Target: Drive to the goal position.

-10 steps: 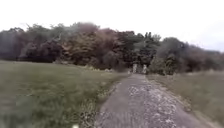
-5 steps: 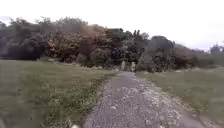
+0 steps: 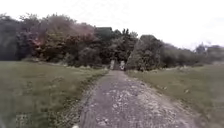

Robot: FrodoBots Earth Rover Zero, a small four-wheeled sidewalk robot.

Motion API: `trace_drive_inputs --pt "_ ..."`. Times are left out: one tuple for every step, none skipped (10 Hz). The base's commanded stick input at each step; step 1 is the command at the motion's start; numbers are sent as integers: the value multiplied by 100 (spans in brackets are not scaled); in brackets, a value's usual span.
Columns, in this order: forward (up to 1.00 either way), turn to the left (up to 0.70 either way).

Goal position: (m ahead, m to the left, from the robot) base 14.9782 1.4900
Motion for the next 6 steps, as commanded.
trace_drive_inputs --pt "85 1" --pt "85 1" --pt "85 1" --pt "85 1" --pt "85 1" --pt "85 1"
